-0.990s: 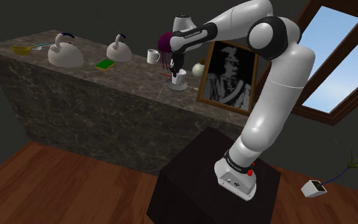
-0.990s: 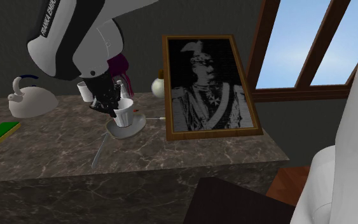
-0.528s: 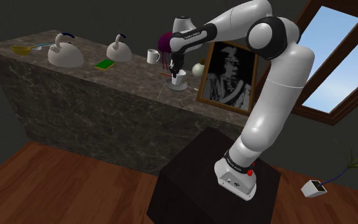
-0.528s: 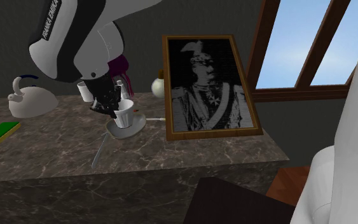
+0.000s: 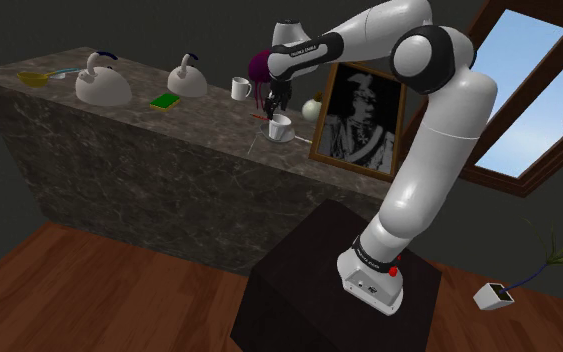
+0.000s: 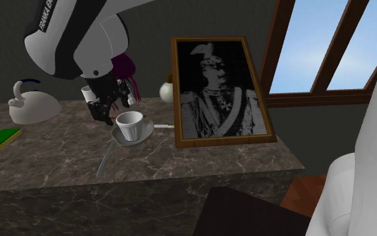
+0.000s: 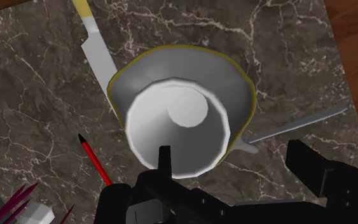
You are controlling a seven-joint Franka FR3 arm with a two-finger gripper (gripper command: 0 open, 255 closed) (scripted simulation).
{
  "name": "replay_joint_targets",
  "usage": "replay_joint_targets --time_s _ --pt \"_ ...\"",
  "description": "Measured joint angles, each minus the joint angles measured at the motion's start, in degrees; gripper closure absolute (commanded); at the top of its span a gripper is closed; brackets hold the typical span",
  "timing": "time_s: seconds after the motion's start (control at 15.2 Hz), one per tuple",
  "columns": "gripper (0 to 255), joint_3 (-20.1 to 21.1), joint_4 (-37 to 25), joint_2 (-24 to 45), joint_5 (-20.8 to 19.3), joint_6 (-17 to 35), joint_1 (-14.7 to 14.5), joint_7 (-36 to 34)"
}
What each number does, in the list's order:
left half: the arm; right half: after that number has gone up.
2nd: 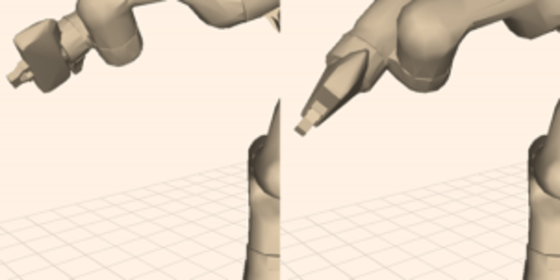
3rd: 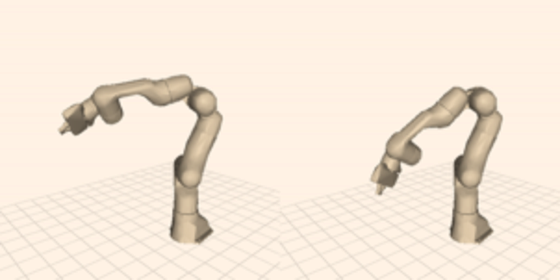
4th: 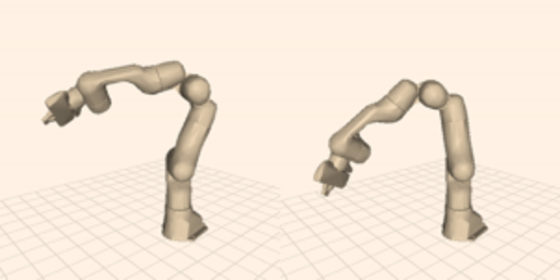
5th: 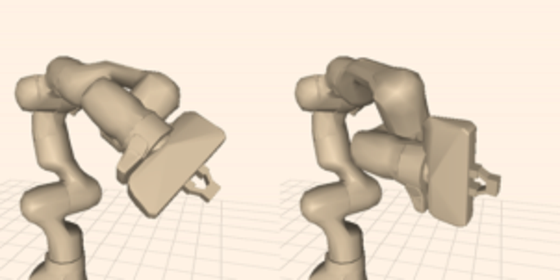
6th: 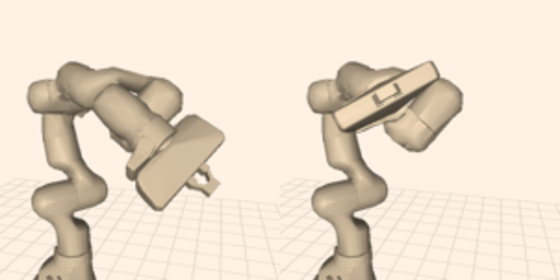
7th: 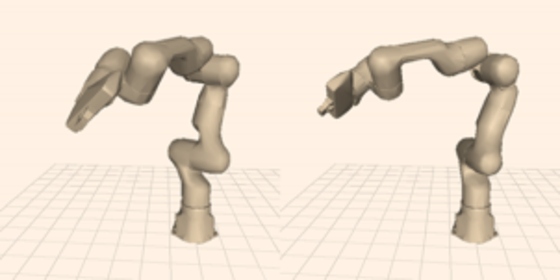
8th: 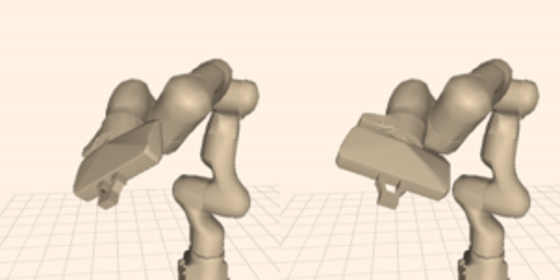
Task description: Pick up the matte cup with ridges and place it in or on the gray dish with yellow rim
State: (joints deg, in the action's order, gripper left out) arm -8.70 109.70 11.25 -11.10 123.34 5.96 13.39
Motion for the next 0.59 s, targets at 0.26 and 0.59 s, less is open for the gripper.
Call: replay_joint_targets --time_s 0.26,0.59 --pt "0 0.4 -2.1 -1.9 0.0 -4.1 -0.6 -0.2" --pt "0 0.4 -2.2 -2.1 0.0 -4.5 -0.6 -0.2"
